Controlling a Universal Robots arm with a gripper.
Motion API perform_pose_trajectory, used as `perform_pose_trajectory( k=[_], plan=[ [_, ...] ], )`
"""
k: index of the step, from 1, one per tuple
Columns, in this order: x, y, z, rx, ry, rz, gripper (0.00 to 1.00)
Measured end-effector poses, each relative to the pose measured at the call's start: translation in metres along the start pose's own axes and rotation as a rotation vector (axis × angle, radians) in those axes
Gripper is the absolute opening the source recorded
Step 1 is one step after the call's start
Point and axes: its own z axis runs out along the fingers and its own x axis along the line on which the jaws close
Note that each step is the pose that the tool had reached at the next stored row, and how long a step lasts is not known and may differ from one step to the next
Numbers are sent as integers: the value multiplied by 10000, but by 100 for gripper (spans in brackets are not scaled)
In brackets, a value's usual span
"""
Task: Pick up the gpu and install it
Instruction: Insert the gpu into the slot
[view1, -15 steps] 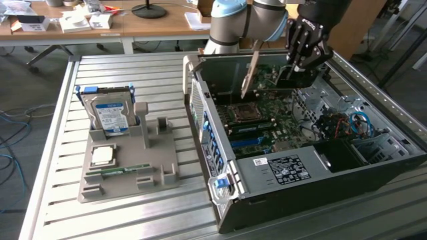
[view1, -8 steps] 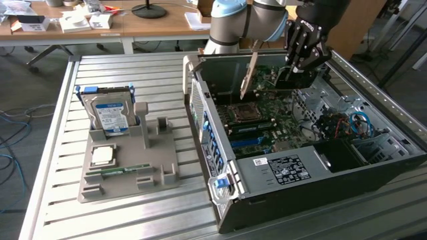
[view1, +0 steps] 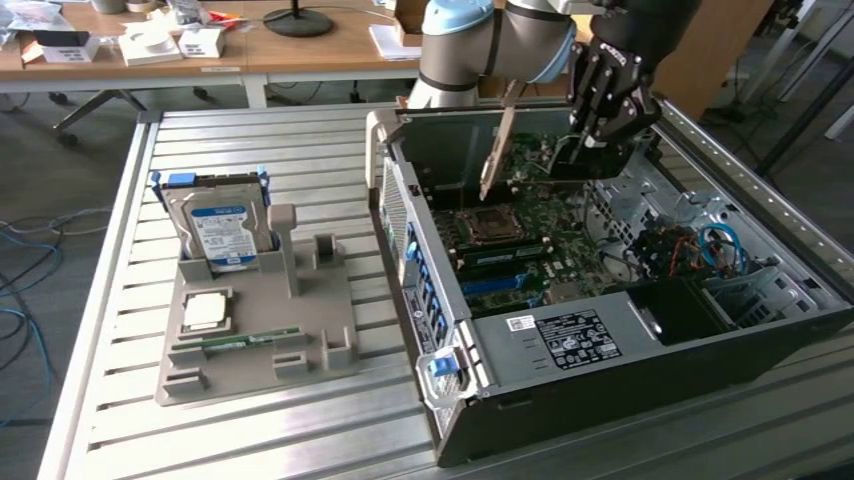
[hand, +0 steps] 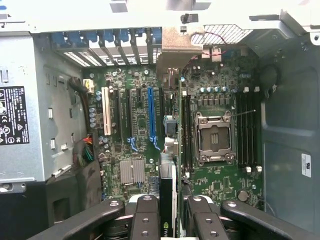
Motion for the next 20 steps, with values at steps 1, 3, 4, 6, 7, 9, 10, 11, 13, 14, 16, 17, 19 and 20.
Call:
perform_pose_trajectory(
  k=[1,3,4,6,7,9,10,11,13,14,16,17,19,20],
  plan=[
    [0,0,10,0,0,0,26],
    [1,0,29,0,0,0,26],
    [1,0,37,-1,1,0,26],
    [1,-1,52,0,1,0,26],
    [1,-1,58,0,1,0,26],
    [2,-1,72,0,0,0,26],
    [2,-1,79,0,0,0,26],
    [2,-1,87,0,0,0,26],
    [2,-1,102,0,0,0,26],
    [3,-2,109,0,0,0,26],
    [3,-2,125,0,-1,0,26],
    [3,-2,133,0,1,0,26],
    [4,-2,152,0,0,0,26],
    [4,-2,161,0,0,0,26]
  ],
)
